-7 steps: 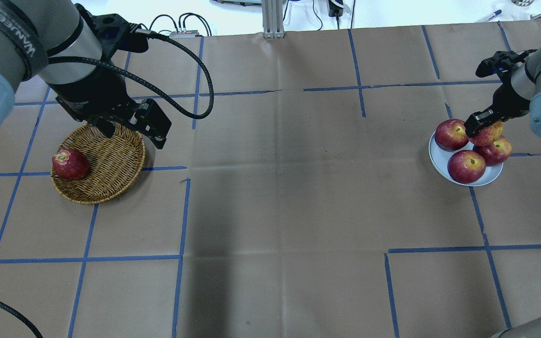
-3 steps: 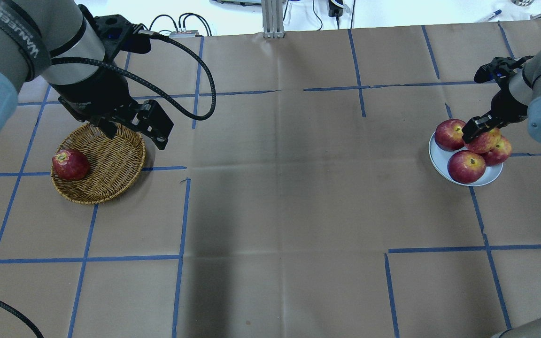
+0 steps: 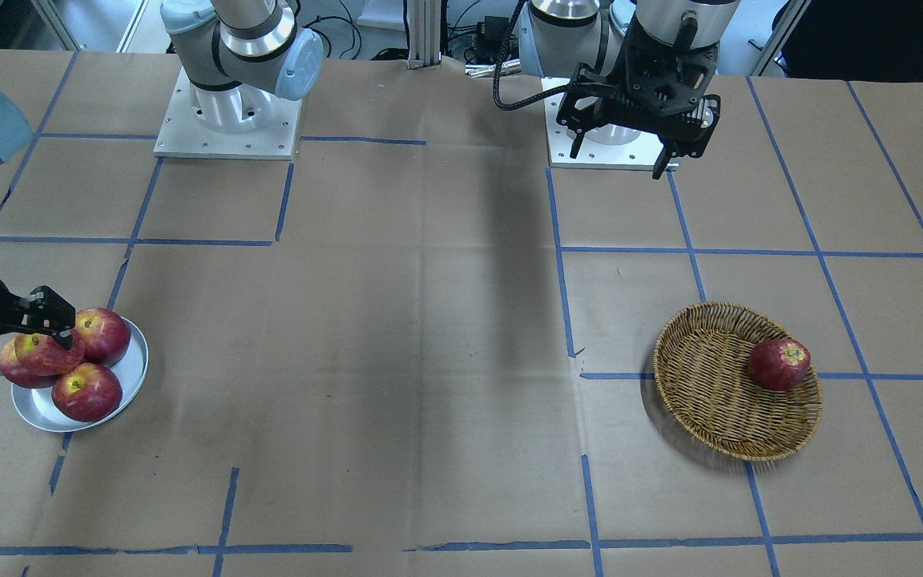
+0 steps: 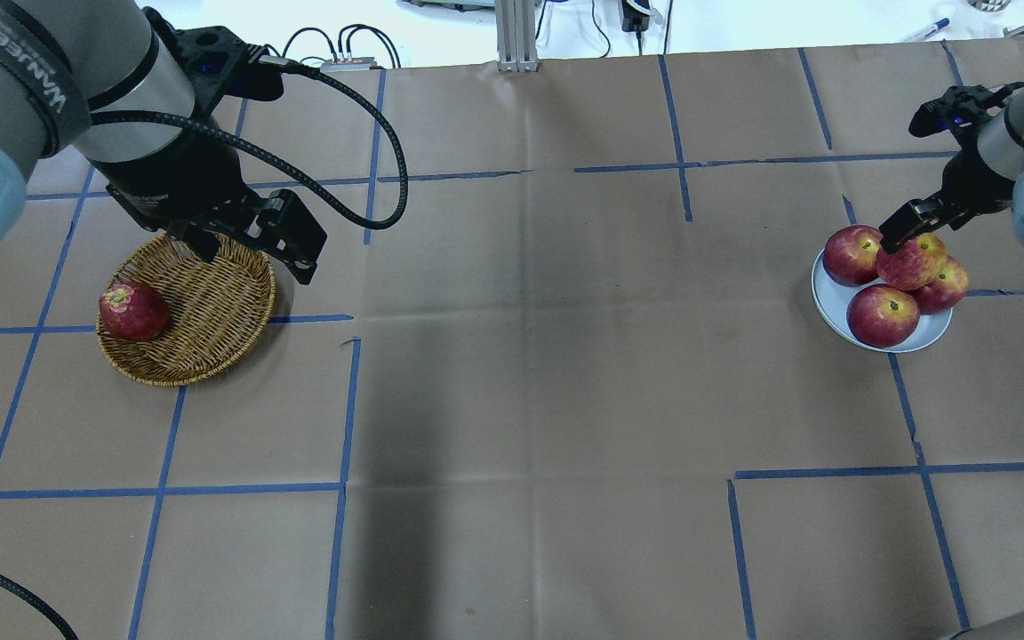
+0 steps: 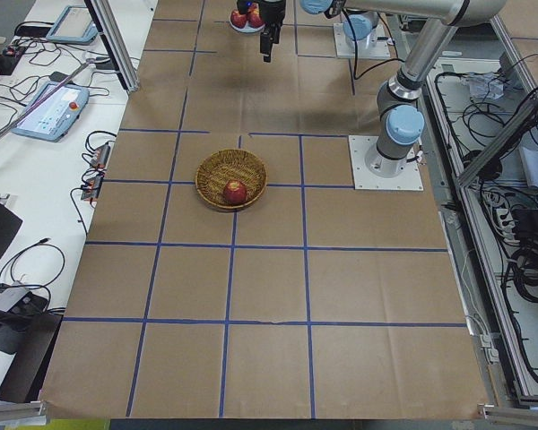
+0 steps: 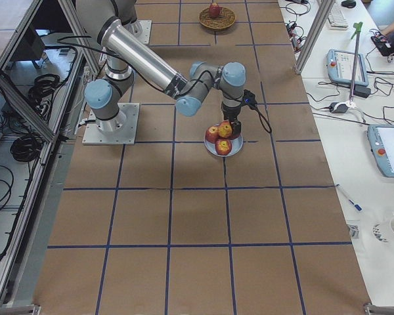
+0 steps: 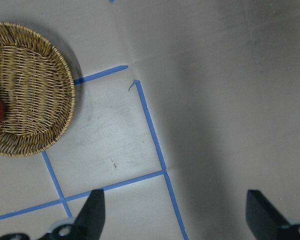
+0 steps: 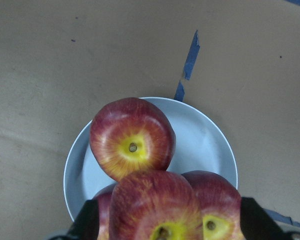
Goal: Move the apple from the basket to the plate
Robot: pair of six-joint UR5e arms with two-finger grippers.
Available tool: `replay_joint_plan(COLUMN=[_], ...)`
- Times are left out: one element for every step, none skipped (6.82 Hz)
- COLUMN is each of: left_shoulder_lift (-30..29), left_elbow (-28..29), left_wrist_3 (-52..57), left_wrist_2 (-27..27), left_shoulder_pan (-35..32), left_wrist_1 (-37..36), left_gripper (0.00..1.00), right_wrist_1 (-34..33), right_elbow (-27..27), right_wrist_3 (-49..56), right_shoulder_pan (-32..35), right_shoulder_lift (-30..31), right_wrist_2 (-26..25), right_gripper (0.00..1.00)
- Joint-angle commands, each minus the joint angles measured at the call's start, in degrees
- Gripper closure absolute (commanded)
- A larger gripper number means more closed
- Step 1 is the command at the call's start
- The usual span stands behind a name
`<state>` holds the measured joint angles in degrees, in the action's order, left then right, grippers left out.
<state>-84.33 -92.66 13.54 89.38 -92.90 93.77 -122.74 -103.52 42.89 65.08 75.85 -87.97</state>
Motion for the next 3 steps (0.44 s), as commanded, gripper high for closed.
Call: replay_joint_plan(left_shoulder_lift=[0.13, 0.22, 0.22], left_elbow=[-0.07, -0.15, -0.15], left_wrist_3=[0.00, 0.00, 0.00], left_wrist_2=[0.00, 0.00, 0.00], left_shoulder_pan=[0.00, 0.00, 0.09], left_wrist_1=[0.01, 0.01, 0.01], left_gripper=[0.01, 0.01, 0.01], right_wrist_1=[13.41, 20.98, 27.58], right_elbow=[7.33, 10.76, 12.80], right_wrist_3=[-5.23, -10.84, -18.38], right_shoulder_pan=[1.61, 5.45, 9.32], right_shoulder_lift=[4.98, 7.62, 10.95], right_wrist_2=[0.69, 0.09, -0.01], right_gripper=[0.00, 0.00, 0.00])
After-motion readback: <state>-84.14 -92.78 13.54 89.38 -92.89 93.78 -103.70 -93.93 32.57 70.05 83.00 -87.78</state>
